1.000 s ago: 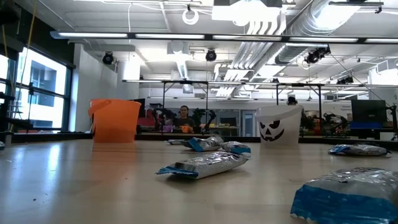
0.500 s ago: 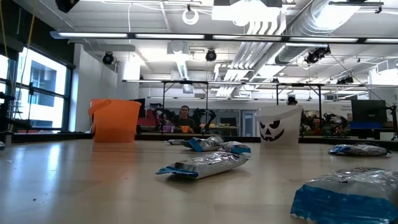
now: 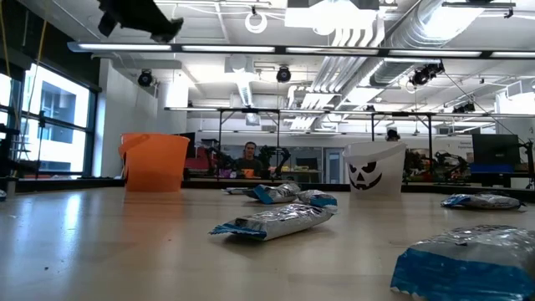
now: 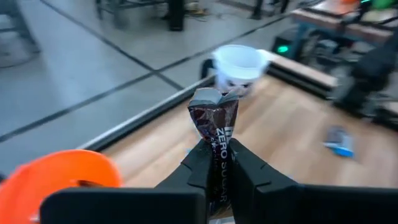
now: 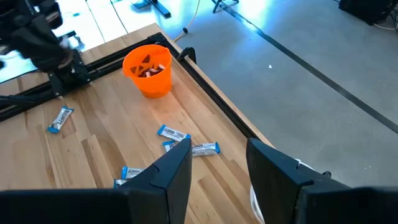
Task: Sort candy
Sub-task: Put the brown chocolate into the orange bucket
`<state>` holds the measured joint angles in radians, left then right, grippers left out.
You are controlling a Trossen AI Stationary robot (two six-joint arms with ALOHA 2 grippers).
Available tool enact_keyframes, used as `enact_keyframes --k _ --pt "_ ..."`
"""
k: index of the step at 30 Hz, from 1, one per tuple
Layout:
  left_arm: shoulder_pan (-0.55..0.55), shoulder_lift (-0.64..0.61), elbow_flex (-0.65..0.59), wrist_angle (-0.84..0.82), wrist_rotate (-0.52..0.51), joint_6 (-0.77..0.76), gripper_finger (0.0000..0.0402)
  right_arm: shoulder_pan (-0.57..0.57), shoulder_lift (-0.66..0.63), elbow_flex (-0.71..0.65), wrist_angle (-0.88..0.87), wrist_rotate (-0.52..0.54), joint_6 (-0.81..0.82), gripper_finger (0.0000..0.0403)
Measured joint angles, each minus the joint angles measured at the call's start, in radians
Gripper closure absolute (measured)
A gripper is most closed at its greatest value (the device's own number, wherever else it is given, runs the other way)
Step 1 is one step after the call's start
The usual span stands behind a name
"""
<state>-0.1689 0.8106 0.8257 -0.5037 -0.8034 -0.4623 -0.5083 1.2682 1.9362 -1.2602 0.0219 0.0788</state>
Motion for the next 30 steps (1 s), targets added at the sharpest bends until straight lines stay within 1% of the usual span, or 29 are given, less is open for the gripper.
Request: enact_keyframes --k 8,13,15,20,23,27,30 --pt "0.258 0.012 0.0 -0.02 0.116 0.102 0.0359 0.0 0.0 0.0 0.0 0.0 0.0 0.0253" --pt "0.408 0.033 0.0 -0.024 0.123 0.215 0.0358 0.0 0.0 0.0 0.0 0.0 0.0 0.0253" --pt "0.468 0.045 0.0 -0.021 0.148 0.259 0.0358 0.0 0.0 0.0 0.0 0.0 0.0 0.0253" --pt "0.64 0.129 0.0 -0.02 0.262 0.342 0.0358 0.0 0.0 0.0 0.0 0.0 0.0 0.0253" --pt "0.735 0.199 0.0 -0.018 0.366 0.369 0.0358 0.0 0.0 0.0 0.0 0.0 0.0 0.0253" --pt "0.819 0.285 0.0 -0.015 0.474 0.37 0.0358 0.0 0.0 0.0 0.0 0.0 0.0 0.0253" --pt "0.856 0.326 0.0 -0.001 0.525 0.37 0.0358 0.0 0.0 0.0 0.0 0.0 0.0 0.0253"
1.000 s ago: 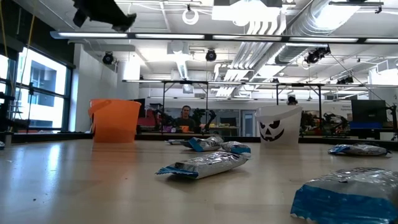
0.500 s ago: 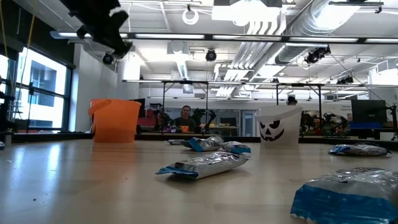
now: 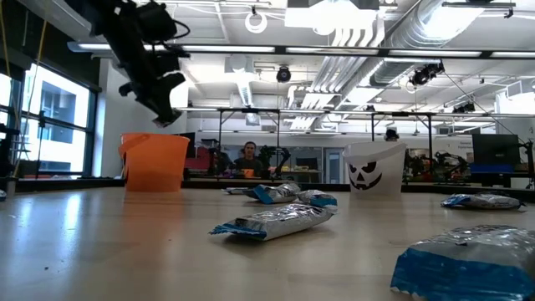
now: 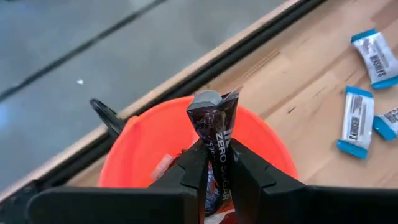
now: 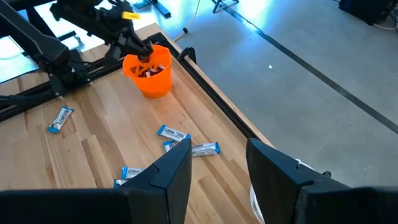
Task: Sort candy
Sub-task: Put the brown chocolate into the orange bucket
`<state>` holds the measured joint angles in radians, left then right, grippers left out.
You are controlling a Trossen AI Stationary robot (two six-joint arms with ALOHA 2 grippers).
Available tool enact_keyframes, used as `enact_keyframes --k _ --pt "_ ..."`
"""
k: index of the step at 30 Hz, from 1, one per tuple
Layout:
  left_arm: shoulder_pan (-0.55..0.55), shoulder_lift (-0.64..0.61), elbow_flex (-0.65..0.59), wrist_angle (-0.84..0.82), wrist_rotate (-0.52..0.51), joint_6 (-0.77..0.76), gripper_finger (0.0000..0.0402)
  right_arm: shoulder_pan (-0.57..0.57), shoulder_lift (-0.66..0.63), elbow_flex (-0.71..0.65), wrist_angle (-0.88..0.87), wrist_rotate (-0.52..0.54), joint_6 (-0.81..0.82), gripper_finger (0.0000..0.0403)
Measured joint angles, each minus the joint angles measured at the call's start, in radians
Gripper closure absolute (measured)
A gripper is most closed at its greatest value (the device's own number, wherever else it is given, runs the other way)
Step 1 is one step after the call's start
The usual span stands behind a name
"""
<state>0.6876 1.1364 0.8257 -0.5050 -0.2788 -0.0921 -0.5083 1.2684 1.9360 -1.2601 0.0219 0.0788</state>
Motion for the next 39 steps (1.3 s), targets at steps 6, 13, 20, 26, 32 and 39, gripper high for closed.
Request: enact_keyframes --k 6,13,20,26,32,39 --pt "0.036 0.04 0.0 -0.002 0.039 0.001 0.0357 0.0 0.0 0.0 0.0 0.0 0.0 0.0253" --pt "0.042 0.041 0.0 -0.008 0.042 0.044 0.0321 0.0 0.0 0.0 0.0 0.0 0.0 0.0253" --pt "0.048 0.041 0.0 -0.043 0.044 0.044 0.0277 0.0 0.0 0.0 0.0 0.0 0.0 0.0253" --pt "0.045 0.035 0.0 -0.113 0.211 -0.059 0.0273 0.0 0.0 0.0 0.0 0.0 0.0 0.0253" --pt "-0.003 -0.036 0.0 -0.21 0.49 -0.183 0.0273 0.0 0.0 0.0 0.0 0.0 0.0 0.0253" --pt "-0.181 -0.156 0.0 -0.23 0.64 -0.334 0.0273 0.0 0.0 0.0 0.0 0.0 0.0 0.0253"
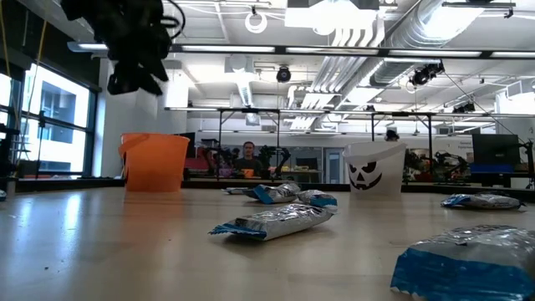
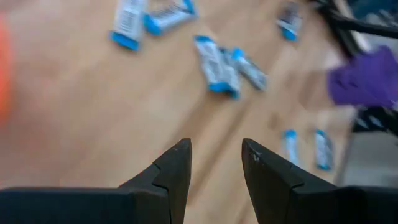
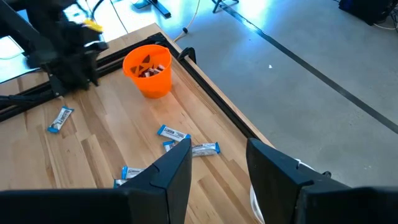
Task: Sort candy
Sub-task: Put the brown chocolate into the orange bucket
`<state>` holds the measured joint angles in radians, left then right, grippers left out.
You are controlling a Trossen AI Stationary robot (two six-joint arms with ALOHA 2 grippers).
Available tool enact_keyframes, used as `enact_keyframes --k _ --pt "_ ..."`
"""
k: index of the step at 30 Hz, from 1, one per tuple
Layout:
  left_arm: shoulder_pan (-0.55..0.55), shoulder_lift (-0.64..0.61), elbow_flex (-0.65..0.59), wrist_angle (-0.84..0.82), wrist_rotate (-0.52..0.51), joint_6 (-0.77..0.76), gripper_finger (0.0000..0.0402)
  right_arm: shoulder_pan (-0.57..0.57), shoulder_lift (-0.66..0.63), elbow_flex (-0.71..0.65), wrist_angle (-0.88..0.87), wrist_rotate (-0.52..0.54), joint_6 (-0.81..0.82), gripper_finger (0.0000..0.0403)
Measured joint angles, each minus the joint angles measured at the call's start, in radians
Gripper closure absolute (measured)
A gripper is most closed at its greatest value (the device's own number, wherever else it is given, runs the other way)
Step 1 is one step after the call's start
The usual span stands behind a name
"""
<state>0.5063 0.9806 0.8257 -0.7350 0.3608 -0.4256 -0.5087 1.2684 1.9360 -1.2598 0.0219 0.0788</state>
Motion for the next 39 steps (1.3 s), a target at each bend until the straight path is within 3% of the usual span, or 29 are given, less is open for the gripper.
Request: enact_keyframes --k 10,14,21,32,39 --pt "-0.371 0.024 0.0 0.11 -0.006 -0.323 0.0273 0.0 0.0 0.0 0.0 0.0 0.0 0.0253" --pt "-0.521 0.061 0.0 0.156 -0.052 -0.427 0.0273 0.0 0.0 0.0 0.0 0.0 0.0 0.0253" --pt "-0.744 0.123 0.0 0.191 -0.06 -0.524 0.0273 0.0 0.0 0.0 0.0 0.0 0.0 0.0253" --pt "-1.023 0.178 0.0 0.128 -0.067 -0.642 0.0273 0.0 0.0 0.0 0.0 0.0 0.0 0.0253" --pt "-1.242 0.225 0.0 0.054 -0.173 -0.79 0.0273 0.0 0.0 0.0 0.0 0.0 0.0 0.0253"
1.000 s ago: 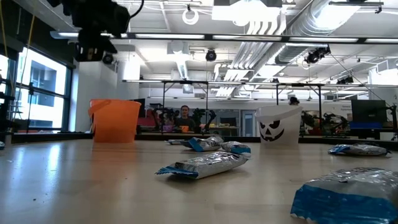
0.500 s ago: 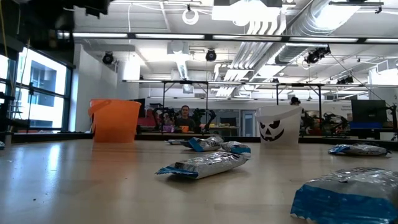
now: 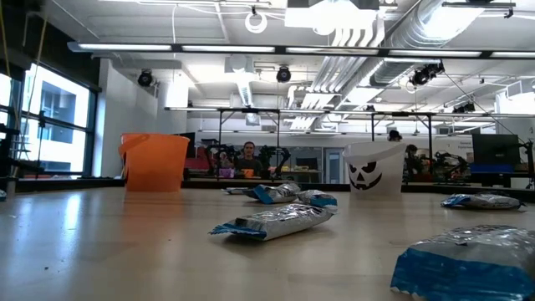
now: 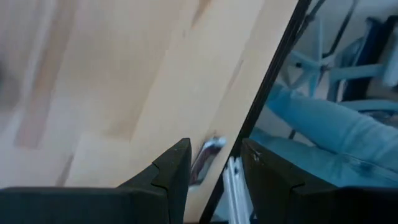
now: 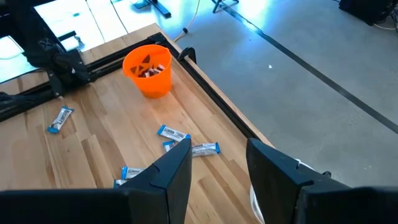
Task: Sort candy
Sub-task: Put the brown chocolate into the orange bucket
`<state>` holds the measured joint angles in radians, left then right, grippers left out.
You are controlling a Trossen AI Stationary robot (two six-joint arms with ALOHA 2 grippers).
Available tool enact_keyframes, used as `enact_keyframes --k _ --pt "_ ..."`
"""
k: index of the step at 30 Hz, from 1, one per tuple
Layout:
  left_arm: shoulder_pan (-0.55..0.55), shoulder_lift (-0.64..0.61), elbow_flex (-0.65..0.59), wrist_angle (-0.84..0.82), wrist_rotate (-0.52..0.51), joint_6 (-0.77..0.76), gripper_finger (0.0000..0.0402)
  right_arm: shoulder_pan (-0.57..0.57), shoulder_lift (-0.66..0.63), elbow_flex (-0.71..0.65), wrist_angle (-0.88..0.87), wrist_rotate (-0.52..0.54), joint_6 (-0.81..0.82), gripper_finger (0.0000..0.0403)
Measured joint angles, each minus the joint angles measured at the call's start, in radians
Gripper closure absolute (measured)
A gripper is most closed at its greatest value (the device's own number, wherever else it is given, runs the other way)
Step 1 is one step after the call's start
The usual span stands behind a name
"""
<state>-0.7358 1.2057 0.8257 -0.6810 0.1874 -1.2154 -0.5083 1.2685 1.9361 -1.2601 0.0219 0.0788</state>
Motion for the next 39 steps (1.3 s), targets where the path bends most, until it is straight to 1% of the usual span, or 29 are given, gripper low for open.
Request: enact_keyframes --k 4,7,13,16,19,22,25,30,39 --pt "-0.108 0.039 0.0 0.005 -0.035 -0.071 0.0273 0.0 0.0 0.0 0.0 0.0 0.0 0.0253" --pt "-0.171 0.072 0.0 0.024 -0.059 -0.091 0.0273 0.0 0.0 0.0 0.0 0.0 0.0 0.0253" --pt "-0.255 0.164 0.0 0.093 -0.122 -0.093 0.0273 0.0 0.0 0.0 0.0 0.0 0.0 0.0253" --pt "-0.274 0.217 0.0 0.123 -0.122 -0.094 0.0273 0.0 0.0 0.0 0.0 0.0 0.0 0.0253" --pt "-0.276 0.258 0.0 0.169 -0.104 -0.131 0.0273 0.0 0.0 0.0 0.0 0.0 0.0 0.0253" --pt "-0.276 0.282 0.0 0.217 -0.054 -0.176 0.0273 0.0 0.0 0.0 0.0 0.0 0.0 0.0253" --pt "-0.289 0.284 0.0 0.263 -0.04 -0.198 0.0273 0.0 0.0 0.0 0.0 0.0 0.0 0.0253" --pt "-0.325 0.284 0.0 0.31 -0.046 -0.223 0.0273 0.0 0.0 0.0 0.0 0.0 0.0 0.0253" --pt "-0.359 0.297 0.0 0.303 -0.118 -0.223 0.0273 0.0 0.0 0.0 0.0 0.0 0.0 0.0253"
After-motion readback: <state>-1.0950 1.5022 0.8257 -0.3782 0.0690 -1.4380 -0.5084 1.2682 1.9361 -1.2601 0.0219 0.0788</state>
